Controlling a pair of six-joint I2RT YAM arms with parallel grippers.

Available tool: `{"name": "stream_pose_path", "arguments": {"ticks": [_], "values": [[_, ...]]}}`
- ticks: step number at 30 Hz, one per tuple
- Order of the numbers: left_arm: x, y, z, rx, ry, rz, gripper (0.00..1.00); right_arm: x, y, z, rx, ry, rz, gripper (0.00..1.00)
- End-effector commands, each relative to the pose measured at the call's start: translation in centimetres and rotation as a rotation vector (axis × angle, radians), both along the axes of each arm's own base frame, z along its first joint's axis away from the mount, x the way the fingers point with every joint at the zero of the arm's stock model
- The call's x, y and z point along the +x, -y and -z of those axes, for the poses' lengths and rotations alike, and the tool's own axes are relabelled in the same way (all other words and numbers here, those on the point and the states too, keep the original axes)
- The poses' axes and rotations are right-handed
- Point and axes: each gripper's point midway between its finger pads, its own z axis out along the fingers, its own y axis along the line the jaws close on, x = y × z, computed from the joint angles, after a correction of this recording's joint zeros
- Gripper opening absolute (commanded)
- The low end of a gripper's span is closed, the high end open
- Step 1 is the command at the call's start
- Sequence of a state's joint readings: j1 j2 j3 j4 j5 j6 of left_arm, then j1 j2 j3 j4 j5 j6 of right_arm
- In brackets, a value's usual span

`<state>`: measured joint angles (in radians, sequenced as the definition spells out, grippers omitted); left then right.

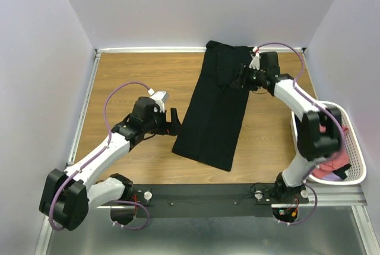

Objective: Fold and stack the t-shirts
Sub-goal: Fold the tshirt

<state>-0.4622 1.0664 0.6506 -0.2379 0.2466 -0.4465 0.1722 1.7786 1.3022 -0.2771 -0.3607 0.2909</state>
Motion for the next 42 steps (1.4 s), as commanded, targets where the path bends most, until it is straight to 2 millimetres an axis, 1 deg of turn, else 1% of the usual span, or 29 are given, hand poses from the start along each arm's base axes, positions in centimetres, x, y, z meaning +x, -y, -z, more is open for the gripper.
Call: {"name": "stream_pose_path", "arguments": {"ticks": [1, 2, 3, 4, 5, 6, 7, 8, 9, 10, 11, 13, 15, 18, 19, 20, 23, 25, 30, 33, 41, 42], "values": [[-1.3, -0.1, 1.4, 0.068, -0.091, -0.032, 0.98, -8.7, -0.7, 0.2, -0.152, -0.126, 0.105, 0.65], [-1.7, 0.1, 1.8, 0.081, -0.109, -0.021, 0.98, -11.8, 0.3, 2.5, -0.234, -0.216, 0.153, 0.65], [-1.9, 0.2, 2.0, 0.095, -0.116, -0.020, 0.98, -14.1, -1.0, 2.8, -0.260, -0.234, 0.127, 0.65], [-2.1, 0.3, 2.3, 0.108, -0.124, -0.016, 0.98, -16.0, -1.3, 3.5, -0.277, -0.264, 0.121, 0.65], [-2.2, 0.4, 2.4, 0.119, -0.130, -0.016, 0.98, -17.9, -1.5, 3.3, -0.256, -0.280, 0.156, 0.65], [-2.6, 0.7, 2.7, 0.137, -0.146, -0.003, 0.98, -20.0, -1.2, 4.0, -0.286, -0.313, 0.166, 0.65], [-2.6, 0.6, 2.9, 0.151, -0.148, -0.009, 0.98, -23.2, -1.4, 5.9, -0.317, -0.367, 0.132, 0.65], [-2.7, 0.7, 3.0, 0.157, -0.151, -0.007, 0.98, -24.7, -1.6, 6.2, -0.309, -0.390, 0.131, 0.65], [-2.9, 0.8, 3.2, 0.167, -0.162, -0.007, 0.98, -25.9, -2.0, 6.0, -0.271, -0.407, 0.157, 0.65], [-2.9, 0.8, 3.3, 0.172, -0.165, -0.011, 0.98, -28.0, -2.1, 6.5, -0.293, -0.435, 0.129, 0.65], [-3.2, 1.1, 3.5, 0.178, -0.170, 0.000, 0.98, -29.2, -1.9, 6.8, -0.286, -0.456, 0.156, 0.65], [-3.3, 1.2, 3.7, 0.188, -0.177, -0.004, 0.98, -30.8, -1.9, 7.2, -0.294, -0.478, 0.147, 0.65], [-3.6, 1.5, 4.3, 0.200, -0.191, 0.006, 0.96, -31.4, -1.9, 7.5, -0.290, -0.496, 0.158, 0.64], [-3.7, 1.5, 5.0, 0.225, -0.205, 0.004, 0.95, -31.7, -1.9, 8.1, -0.309, -0.520, 0.155, 0.63], [-3.6, 1.6, 5.2, 0.231, -0.208, 0.002, 0.95, -31.9, -1.8, 8.8, -0.331, -0.539, 0.147, 0.63], [-3.6, 1.5, 5.2, 0.233, -0.206, 0.000, 0.94, -32.0, -2.0, 9.0, -0.331, -0.543, 0.141, 0.63], [-3.5, 1.6, 5.6, 0.237, -0.208, -0.005, 0.93, -32.1, -2.6, 9.9, -0.334, -0.562, 0.120, 0.57], [-3.6, 1.6, 5.8, 0.241, -0.214, -0.005, 0.93, -32.1, -2.7, 10.1, -0.342, -0.561, 0.117, 0.52], [-3.5, 1.8, 6.0, 0.247, -0.214, -0.005, 0.92, -32.2, -3.0, 10.5, -0.350, -0.565, 0.107, 0.47], [-3.6, 2.2, 6.2, 0.251, -0.220, 0.005, 0.92, -32.3, -3.3, 10.8, -0.361, -0.572, 0.095, 0.46], [-3.9, 2.4, 6.8, 0.268, -0.232, 0.011, 0.91, -32.8, -3.8, 11.7, -0.415, -0.595, 0.072, 0.45], [-3.9, 2.5, 6.8, 0.269, -0.234, 0.013, 0.91, -32.8, -3.9, 11.8, -0.421, -0.598, 0.070, 0.42]]}}
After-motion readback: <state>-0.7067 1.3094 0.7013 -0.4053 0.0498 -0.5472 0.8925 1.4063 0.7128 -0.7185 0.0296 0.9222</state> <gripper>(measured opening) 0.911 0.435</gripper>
